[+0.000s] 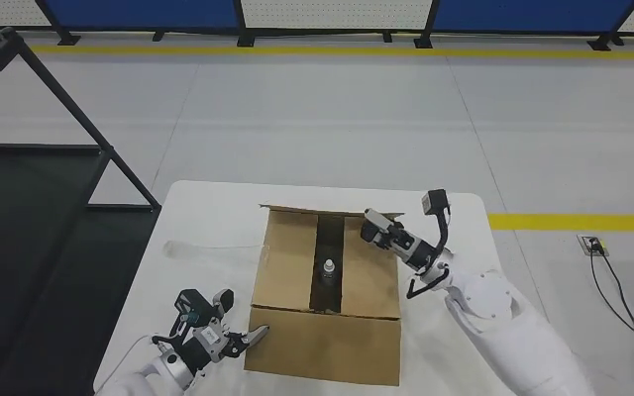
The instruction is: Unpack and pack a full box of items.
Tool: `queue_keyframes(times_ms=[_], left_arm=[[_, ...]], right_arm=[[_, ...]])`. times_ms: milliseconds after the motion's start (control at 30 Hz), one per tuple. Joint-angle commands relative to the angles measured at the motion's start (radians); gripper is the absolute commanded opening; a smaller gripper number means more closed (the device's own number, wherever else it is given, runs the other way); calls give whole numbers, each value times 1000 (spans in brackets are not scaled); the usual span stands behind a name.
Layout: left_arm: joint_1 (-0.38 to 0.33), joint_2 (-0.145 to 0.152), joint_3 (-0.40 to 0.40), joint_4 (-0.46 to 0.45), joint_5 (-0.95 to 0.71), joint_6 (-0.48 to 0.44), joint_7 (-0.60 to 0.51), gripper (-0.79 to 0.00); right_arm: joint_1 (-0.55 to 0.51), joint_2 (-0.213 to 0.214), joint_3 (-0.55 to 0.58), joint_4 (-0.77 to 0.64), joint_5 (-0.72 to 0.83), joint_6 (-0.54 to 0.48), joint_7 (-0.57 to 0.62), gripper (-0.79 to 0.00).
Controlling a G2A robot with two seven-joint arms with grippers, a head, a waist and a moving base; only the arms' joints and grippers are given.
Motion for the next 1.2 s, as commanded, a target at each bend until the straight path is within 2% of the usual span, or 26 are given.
queue_keyframes(times_ms=[0, 133, 667, 733, 833, 933, 1167], left_arm=[[0, 0, 0, 0, 0, 0, 0, 0], [0, 0, 0, 0, 0, 0, 0, 0], [0, 0, 0, 0, 0, 0, 0, 0], [0, 0, 0, 0, 0, 0, 0, 0], [0, 0, 0, 0, 0, 0, 0, 0], [0, 0, 0, 0, 0, 0, 0, 0], [0, 0, 0, 0, 0, 0, 0, 0]], right_arm=[[19, -9, -6, 5, -35, 13, -50, 0], [57, -28, -27, 20, -114, 61, -125, 0], [74, -35, -41, 34, -135, 68, -117, 0], [69, -39, -37, 32, -125, 94, -140, 0], [105, -62, -49, 65, -36, 162, -156, 0], [179, -97, -84, 155, 8, 235, -218, 0], [304, -183, -185, 360, 23, 261, -329, 0]])
